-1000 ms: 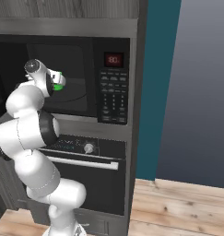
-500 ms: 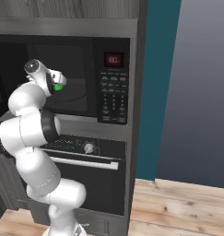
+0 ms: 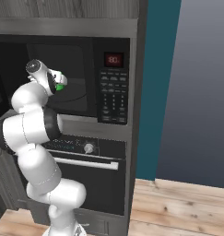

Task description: Pick the cup of tea, navigate to the dining table, and place it on the saucer.

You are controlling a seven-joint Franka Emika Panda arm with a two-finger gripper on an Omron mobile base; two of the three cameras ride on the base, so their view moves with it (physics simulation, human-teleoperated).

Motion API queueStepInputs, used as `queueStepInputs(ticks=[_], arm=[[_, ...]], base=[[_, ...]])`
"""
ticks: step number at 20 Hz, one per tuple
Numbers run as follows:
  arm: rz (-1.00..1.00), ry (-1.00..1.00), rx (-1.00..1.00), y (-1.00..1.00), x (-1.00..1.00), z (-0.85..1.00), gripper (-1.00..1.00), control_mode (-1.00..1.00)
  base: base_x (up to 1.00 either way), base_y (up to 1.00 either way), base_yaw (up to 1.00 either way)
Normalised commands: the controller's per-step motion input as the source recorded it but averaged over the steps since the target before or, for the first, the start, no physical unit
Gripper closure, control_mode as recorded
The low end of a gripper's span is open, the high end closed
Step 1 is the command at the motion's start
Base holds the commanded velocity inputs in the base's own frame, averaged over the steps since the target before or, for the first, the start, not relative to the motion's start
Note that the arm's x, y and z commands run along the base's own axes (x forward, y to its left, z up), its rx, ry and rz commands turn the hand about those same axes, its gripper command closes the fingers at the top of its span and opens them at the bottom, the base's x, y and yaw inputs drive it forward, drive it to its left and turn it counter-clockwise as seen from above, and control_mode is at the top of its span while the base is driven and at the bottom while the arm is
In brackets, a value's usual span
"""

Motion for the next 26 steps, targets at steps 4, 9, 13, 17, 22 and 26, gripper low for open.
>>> queueStepInputs(ticks=[4,9,13,17,22,26], arm=[[0.0,0.0,0.0,0.0,0.05,-0.03,-1.0,-1.0],[0.0,0.0,0.0,0.0,0.0,0.0,-1.0,-1.0],[0.0,0.0,0.0,0.0,0.0,0.0,1.0,-1.0],[0.0,0.0,0.0,0.0,0.0,0.0,1.0,-1.0],[0.0,0.0,0.0,0.0,0.0,0.0,1.0,-1.0],[0.0,0.0,0.0,0.0,0.0,0.0,1.0,-1.0]], base=[[0.0,0.0,0.0],[0.0,0.0,0.0],[0.0,0.0,0.0],[0.0,0.0,0.0],[0.0,0.0,0.0],[0.0,0.0,0.0]])
